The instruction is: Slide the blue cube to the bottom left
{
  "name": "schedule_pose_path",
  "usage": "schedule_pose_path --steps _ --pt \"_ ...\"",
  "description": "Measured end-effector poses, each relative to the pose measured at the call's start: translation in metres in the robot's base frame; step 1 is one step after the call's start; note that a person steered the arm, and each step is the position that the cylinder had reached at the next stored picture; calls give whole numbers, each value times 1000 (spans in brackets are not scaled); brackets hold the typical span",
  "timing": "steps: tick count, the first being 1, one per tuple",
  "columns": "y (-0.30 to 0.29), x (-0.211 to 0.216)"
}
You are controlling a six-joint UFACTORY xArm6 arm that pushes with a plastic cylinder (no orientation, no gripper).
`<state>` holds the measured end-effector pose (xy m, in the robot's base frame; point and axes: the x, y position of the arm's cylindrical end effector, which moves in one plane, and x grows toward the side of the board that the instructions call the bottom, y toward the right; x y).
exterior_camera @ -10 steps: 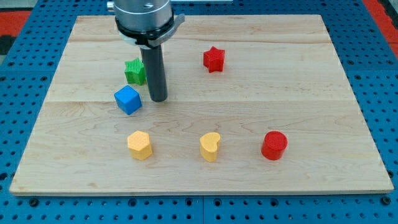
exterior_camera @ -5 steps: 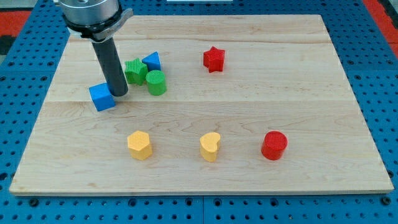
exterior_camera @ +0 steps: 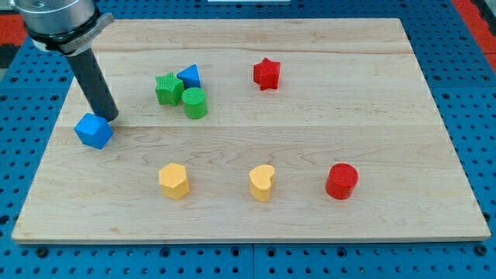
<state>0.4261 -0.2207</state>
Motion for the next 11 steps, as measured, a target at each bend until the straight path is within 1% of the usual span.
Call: schedule_pose_path --steps 2,3,7,10,11 --pt "-31 10" --pt "-34 25" --pt "-26 79" --pt "-26 84" --pt "-24 101"
